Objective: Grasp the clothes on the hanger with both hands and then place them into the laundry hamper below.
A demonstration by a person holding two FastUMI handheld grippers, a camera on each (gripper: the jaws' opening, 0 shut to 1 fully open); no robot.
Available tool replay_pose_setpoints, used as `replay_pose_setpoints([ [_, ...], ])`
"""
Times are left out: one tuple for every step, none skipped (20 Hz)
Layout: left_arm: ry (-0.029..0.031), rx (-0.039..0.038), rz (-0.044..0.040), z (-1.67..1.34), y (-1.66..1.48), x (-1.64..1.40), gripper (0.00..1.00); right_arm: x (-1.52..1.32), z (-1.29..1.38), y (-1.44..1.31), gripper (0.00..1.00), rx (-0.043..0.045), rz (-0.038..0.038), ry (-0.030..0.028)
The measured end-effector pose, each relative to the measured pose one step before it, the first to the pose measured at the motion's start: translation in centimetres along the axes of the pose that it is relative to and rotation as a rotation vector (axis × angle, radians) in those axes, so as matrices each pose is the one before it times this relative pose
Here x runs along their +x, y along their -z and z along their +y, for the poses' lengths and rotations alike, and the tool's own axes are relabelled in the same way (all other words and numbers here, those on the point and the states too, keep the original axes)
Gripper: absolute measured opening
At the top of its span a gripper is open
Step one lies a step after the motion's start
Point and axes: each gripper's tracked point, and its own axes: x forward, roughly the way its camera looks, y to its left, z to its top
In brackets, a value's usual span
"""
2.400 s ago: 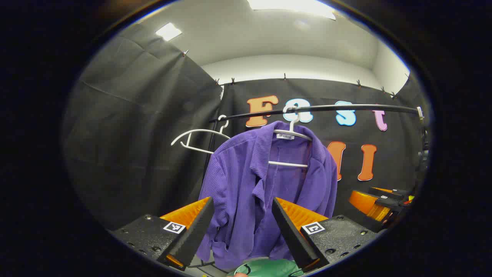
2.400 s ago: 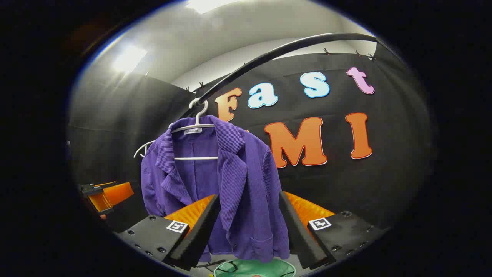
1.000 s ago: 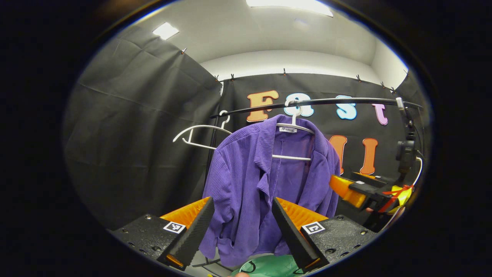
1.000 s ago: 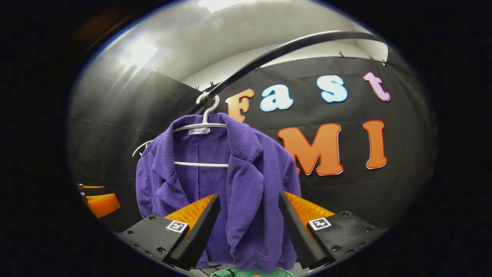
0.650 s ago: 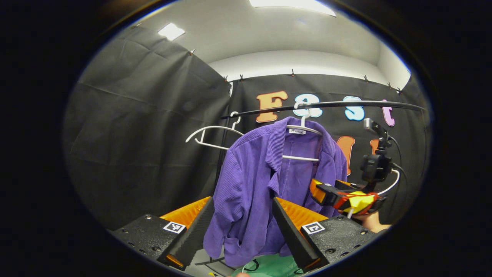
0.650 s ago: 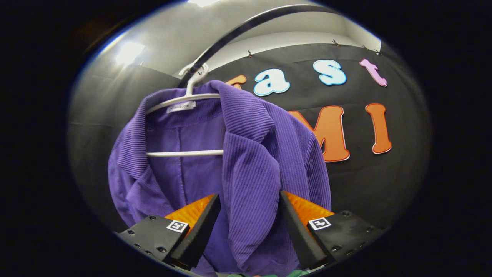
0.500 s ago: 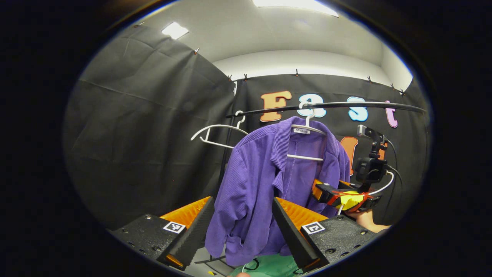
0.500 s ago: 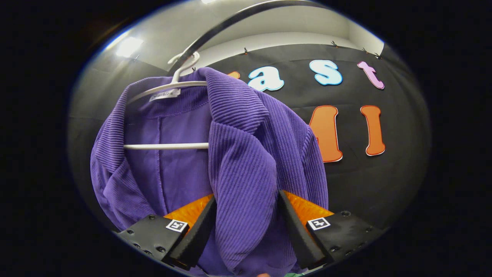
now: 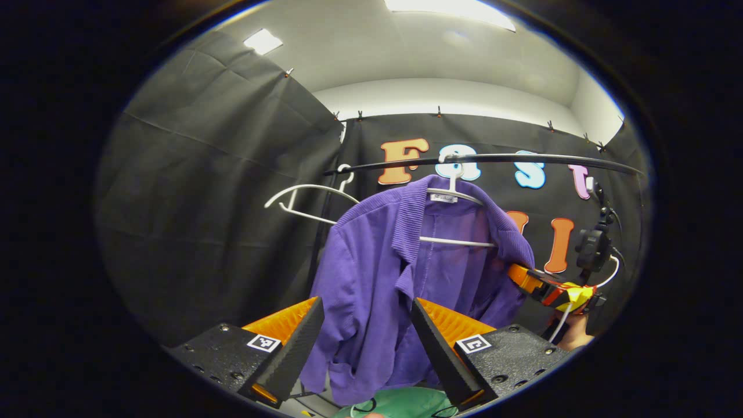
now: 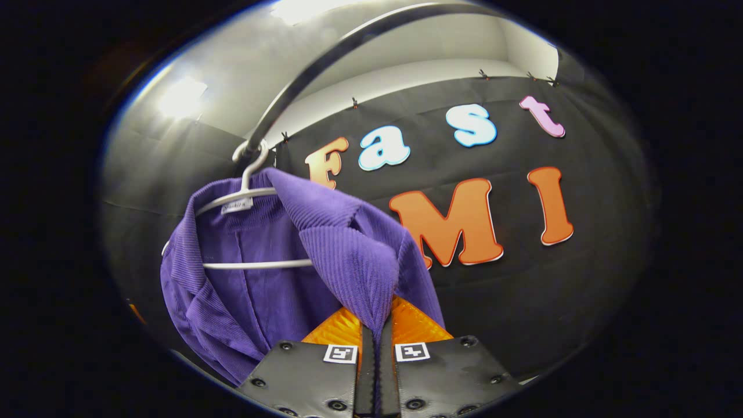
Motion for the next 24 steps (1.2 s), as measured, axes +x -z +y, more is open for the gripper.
replay_pose_setpoints([
  [0.02778,-0.01638,-0.00738,-1.001,-0.085,1.192,0.92,-0.639,-0.229,-1.101,0.10,-0.01164,-0.01505,-0.00820],
  [0.02499,-0.02260,-0.00728,-0.822,-0.087,1.308,0.92,-0.475,-0.262,-1.059,0.10,-0.01098,-0.01309,-0.00877],
  [0.02326,-0.03471,-0.00583,-0.913,-0.026,1.287,0.92,-0.366,0.060,-1.148,0.10,-0.01296,-0.01596,-0.01341],
  [0.02674,-0.03749,-0.00670,-0.953,0.031,1.177,0.95,-0.495,0.030,-1.063,0.10,-0.01785,-0.01557,-0.01080],
  [0.01483,-0.02378,-0.01375,-0.626,-0.031,1.173,0.92,-0.409,0.156,-0.796,0.10,-0.01826,-0.01555,-0.01137],
  [-0.01235,0.00189,-0.02561,0.197,-0.229,0.963,0.92,-0.299,0.377,-0.474,0.10,-0.01289,-0.01062,-0.01428],
  [-0.04804,0.02946,-0.03761,0.903,-0.383,0.932,0.91,-0.437,0.626,-0.263,0.10,-0.00695,-0.00369,-0.01569],
  [-0.05321,0.04741,-0.03919,0.942,-0.278,1.020,0.91,-0.311,0.504,-0.154,0.10,-0.00409,0.00042,-0.01396],
  [-0.04335,0.04830,-0.02862,0.758,0.003,0.876,0.90,-0.328,0.461,-0.111,0.10,-0.00338,-0.00163,-0.01231],
  [-0.01798,0.04307,-0.01927,-0.026,0.407,0.822,0.95,-0.184,0.406,-0.098,0.10,-0.00388,-0.00440,-0.01088],
  [-0.00009,0.03904,-0.00417,-0.338,0.752,0.898,0.95,-0.396,0.347,-0.128,0.10,-0.00291,-0.00197,-0.00976],
  [-0.00857,0.03851,-0.00771,0.124,0.750,0.857,0.91,-0.233,0.221,-0.047,0.10,-0.00057,-0.00143,-0.00699],
  [-0.03493,0.03682,0.01386,0.843,0.937,0.615,0.91,-0.139,0.247,-0.098,0.10,0.00088,0.00069,-0.00388],
  [-0.06494,0.03199,0.05453,1.530,1.572,0.325,0.95,-0.053,0.055,0.018,0.10,0.00046,0.00195,-0.00197],
  [-0.04955,0.02174,0.06065,1.141,1.484,-0.204,0.90,0.213,-0.061,0.052,0.10,0.00179,0.00009,0.00240],
  [-0.01455,-0.00149,0.02112,0.524,0.582,-0.227,0.94,0.045,-0.209,0.156,0.10,0.00468,-0.00122,0.00417],
  [0.01223,-0.00058,-0.01322,-0.045,-0.492,0.171,0.92,-0.081,-0.226,-0.066,0.10,0.00796,-0.00265,0.00548],
  [0.03301,0.01843,-0.00958,-0.176,-0.257,0.075,0.95,-0.055,-0.203,0.085,0.10,0.01050,-0.00442,0.00473],
  [0.02516,0.03595,-0.00388,0.161,-0.544,-0.236,0.66,-0.020,-0.084,-0.017,0.10,0.00533,-0.00566,0.00343],
  [0.01043,0.03852,-0.00563,0.652,-0.374,-0.147,0.37,-0.003,-0.362,0.071,0.10,-0.00445,-0.00543,0.00715],
  [0.03022,0.02125,-0.00715,0.356,-0.816,-0.343,0.09,0.152,-0.391,-0.027,0.10,-0.01010,-0.00506,0.01039],
  [-0.00276,0.00741,-0.01502,0.880,-0.941,-0.555,0.08,0.271,-0.319,0.073,0.10,-0.00935,-0.00508,0.01093],
  [-0.02988,-0.00366,-0.01725,1.455,-1.024,-0.669,0.06,0.124,-0.277,-0.126,0.10,-0.00585,-0.00586,0.01048],
  [-0.04048,-0.01495,-0.00866,1.793,-1.109,-0.400,0.03,0.322,-0.302,-0.020,0.10,-0.00246,-0.00541,0.01092],
])
